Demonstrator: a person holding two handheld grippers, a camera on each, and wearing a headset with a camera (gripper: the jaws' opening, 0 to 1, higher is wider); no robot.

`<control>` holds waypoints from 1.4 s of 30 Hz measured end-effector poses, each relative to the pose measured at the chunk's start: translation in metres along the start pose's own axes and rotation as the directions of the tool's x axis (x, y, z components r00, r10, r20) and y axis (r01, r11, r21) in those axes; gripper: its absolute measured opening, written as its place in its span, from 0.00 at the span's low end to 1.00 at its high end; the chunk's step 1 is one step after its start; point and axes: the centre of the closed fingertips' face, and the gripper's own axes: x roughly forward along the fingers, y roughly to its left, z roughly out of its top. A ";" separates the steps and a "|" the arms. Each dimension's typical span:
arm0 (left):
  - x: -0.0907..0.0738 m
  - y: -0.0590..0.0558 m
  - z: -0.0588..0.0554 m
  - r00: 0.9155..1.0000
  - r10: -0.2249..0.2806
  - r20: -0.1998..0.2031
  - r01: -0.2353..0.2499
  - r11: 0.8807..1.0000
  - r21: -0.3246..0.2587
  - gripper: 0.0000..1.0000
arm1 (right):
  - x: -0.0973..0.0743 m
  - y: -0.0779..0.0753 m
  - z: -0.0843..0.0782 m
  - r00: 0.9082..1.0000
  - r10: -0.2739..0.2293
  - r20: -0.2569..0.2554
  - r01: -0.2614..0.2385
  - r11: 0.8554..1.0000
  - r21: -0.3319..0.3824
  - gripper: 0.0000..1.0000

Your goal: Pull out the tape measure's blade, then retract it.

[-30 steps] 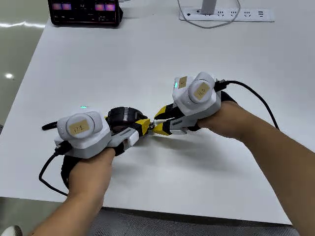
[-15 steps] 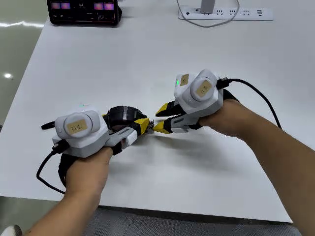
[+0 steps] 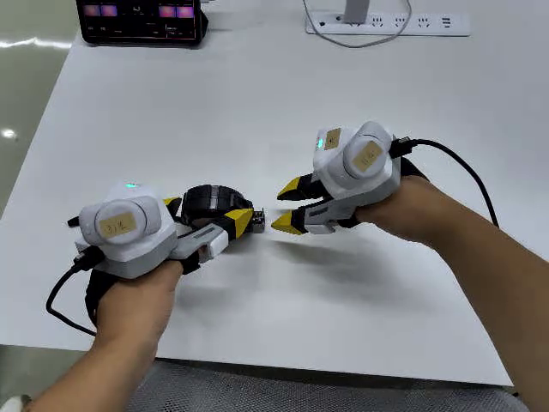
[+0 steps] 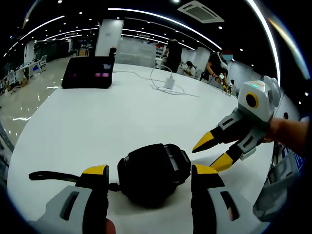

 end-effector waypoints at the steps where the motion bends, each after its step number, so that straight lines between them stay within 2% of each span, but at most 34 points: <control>1: -0.001 0.000 0.000 1.000 -0.013 0.000 0.013 1.000 -0.003 0.66 | -0.004 0.001 0.000 1.000 -0.005 0.007 0.005 1.000 0.009 0.28; 4: -0.004 0.001 -0.001 1.000 -0.030 -0.005 0.030 0.999 0.014 0.69 | -0.012 0.002 -0.004 1.000 -0.007 0.008 0.007 1.000 0.015 0.31; 12: -0.017 0.008 -0.004 0.998 -0.050 -0.032 0.053 0.992 0.118 0.74 | -0.034 0.006 -0.016 1.000 -0.029 0.000 0.029 0.999 0.042 0.37; 18: -0.023 0.010 -0.005 0.997 -0.065 -0.041 0.070 0.989 0.130 0.74 | -0.047 0.009 -0.019 0.999 -0.050 0.009 0.050 0.997 0.063 0.40; 23: -0.026 0.008 -0.005 0.995 -0.085 -0.049 0.092 0.983 0.157 0.74 | -0.057 0.008 -0.026 0.996 -0.084 0.000 0.084 0.994 0.071 0.44; 28: -0.030 0.008 -0.006 0.993 -0.096 -0.062 0.106 0.977 0.185 0.74 | -0.064 0.011 -0.032 0.995 -0.096 0.005 0.095 0.991 0.092 0.47; 31: -0.032 0.008 -0.006 0.992 -0.108 -0.069 0.120 0.972 0.204 0.75 | -0.068 0.012 -0.036 0.994 -0.109 0.017 0.107 0.987 0.118 0.48; 42: -0.037 0.005 -0.002 0.986 -0.144 -0.086 0.162 0.952 0.259 0.76 | -0.082 0.015 -0.043 0.987 -0.157 0.026 0.152 0.978 0.145 0.56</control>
